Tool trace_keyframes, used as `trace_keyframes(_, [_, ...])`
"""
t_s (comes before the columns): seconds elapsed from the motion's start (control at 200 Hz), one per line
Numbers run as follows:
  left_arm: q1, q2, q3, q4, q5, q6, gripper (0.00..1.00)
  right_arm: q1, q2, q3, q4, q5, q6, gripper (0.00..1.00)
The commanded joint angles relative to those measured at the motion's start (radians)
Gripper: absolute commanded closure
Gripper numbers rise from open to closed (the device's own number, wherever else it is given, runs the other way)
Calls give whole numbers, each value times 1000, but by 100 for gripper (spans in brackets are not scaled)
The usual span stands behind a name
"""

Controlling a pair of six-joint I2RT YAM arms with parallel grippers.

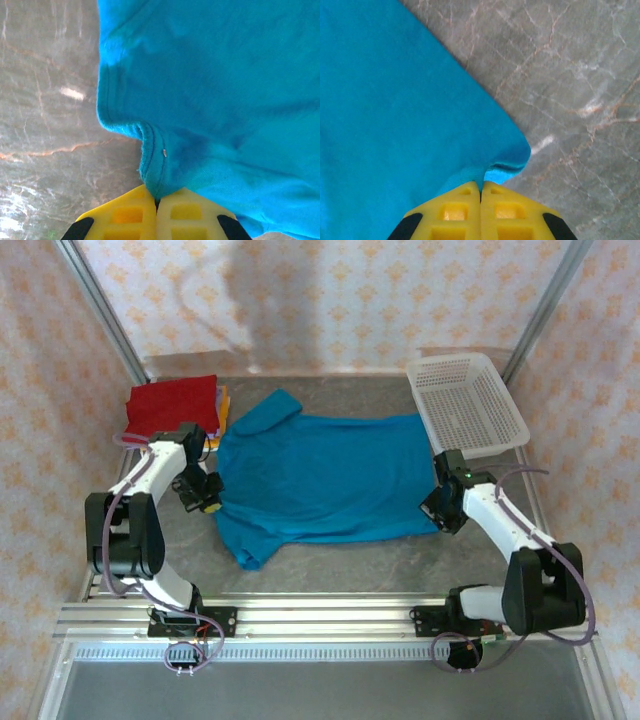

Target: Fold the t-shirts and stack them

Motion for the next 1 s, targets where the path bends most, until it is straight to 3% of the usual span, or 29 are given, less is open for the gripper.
trace_keyframes(0.0, [-7,42,71,-60,-35,30,100,-14,37,51,61,71,23,100])
trace_keyframes(0.245, [4,116,166,-110,-26,52,100,-28,115,137,100,120,1,100])
trace_keyframes(0.38, [10,93,182,-141,-41,68,100,-28,79,142,115,145,5,100])
trace_keyframes(0.591, [38,149,210,-115,74,78,100,-28,108,147,170,144,-14,100])
trace_keyframes(0.896, [85,259,338,-149,110,114,100,-29,196,198,195,120,-86,100])
trace_keyframes(0.951, [93,263,341,-141,124,112,100,-28,193,205,187,115,-100,95])
trace_keyframes(0.991, [96,261,343,-132,131,110,91,-28,185,210,176,107,-111,87])
